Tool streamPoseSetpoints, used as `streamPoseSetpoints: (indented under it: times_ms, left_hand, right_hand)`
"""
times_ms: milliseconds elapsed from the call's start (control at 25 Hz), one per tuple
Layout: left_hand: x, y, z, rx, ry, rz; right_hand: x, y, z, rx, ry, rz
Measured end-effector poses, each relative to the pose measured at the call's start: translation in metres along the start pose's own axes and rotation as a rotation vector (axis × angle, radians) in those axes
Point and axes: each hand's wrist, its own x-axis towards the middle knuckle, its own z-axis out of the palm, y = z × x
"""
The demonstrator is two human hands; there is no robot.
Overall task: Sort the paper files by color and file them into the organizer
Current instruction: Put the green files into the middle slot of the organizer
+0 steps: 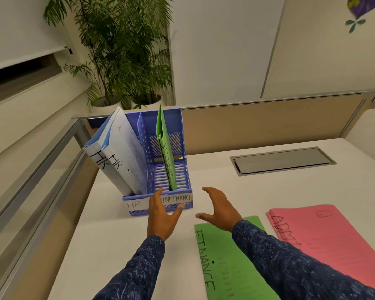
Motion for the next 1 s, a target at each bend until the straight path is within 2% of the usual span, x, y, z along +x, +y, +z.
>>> streamPoseSetpoints:
  times_ms: [240, 400, 640, 800, 1000]
  left_hand:
    - [-0.072, -0.030, 0.012, 0.254, -0.266, -0.113]
    - [-0.116, -0.041, 0.025, 0.297, -0.330, -0.155]
    - [-0.174, -0.050, 0.051, 0.558, -0.528, -0.070]
    - [-0.190, -0.045, 0.063, 0.571, -0.544, -0.069]
    - [-0.192, -0.022, 0.070, 0.464, -0.497, -0.172]
  right_hand:
    - [-0.103, 0.037, 0.005, -0.050, -0.051, 0.145]
    - [-0.160, 0.060, 0.010, -0.081, -0.067, 0.266]
    - [-0.217, 0.084, 0.011, -0.088, -0.020, 0.507]
    - [-0.236, 0.087, 0.015, -0.084, -0.039, 0.605]
    - [-0.238, 0.083, 0.012, 0.001, -0.003, 0.627]
